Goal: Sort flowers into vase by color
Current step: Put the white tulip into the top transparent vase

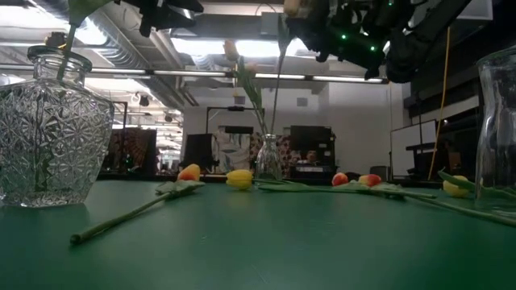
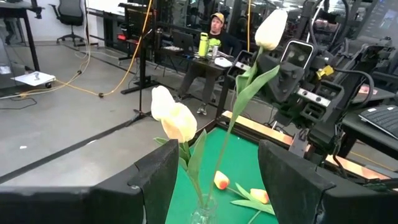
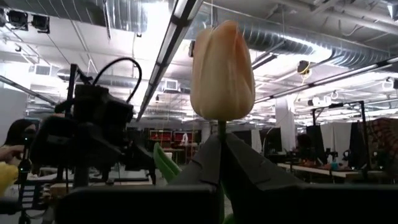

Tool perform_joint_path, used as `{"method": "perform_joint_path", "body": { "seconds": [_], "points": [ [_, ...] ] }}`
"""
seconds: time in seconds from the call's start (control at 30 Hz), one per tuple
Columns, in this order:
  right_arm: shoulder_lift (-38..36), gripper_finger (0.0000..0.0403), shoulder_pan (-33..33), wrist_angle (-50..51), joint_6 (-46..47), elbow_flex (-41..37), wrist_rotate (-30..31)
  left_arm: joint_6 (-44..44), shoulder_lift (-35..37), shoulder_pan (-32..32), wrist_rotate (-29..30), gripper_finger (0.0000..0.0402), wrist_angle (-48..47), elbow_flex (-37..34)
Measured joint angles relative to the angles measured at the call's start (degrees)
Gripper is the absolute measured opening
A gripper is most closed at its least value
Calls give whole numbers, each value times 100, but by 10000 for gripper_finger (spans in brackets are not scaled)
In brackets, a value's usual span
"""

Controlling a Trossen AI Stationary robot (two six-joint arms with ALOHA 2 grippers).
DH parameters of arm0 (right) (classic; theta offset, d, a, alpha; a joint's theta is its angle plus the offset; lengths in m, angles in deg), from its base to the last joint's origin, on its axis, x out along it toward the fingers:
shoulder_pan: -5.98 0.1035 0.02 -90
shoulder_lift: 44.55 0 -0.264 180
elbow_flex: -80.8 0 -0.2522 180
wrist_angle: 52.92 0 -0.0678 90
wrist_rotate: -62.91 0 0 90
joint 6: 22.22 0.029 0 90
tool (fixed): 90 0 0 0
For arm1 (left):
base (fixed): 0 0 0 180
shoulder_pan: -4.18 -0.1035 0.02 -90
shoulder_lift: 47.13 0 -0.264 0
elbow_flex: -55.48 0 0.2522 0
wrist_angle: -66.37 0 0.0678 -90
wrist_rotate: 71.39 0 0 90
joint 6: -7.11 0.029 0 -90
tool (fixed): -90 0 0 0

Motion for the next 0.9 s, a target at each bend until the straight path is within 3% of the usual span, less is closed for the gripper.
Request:
{"method": "perform_joint_path", "body": {
  "seconds": [0.33,0.7,0.9],
  "points": [
    [34,26,-81,650,17,2,48,3,-1,0,0,217,9,0],
    [11,192,-72,1548,21,2,245,-43,-1,0,-1,217,25,0],
    [-202,245,-70,1820,12,2,455,-144,0,-1,0,217,-30,0]
  ]
}}
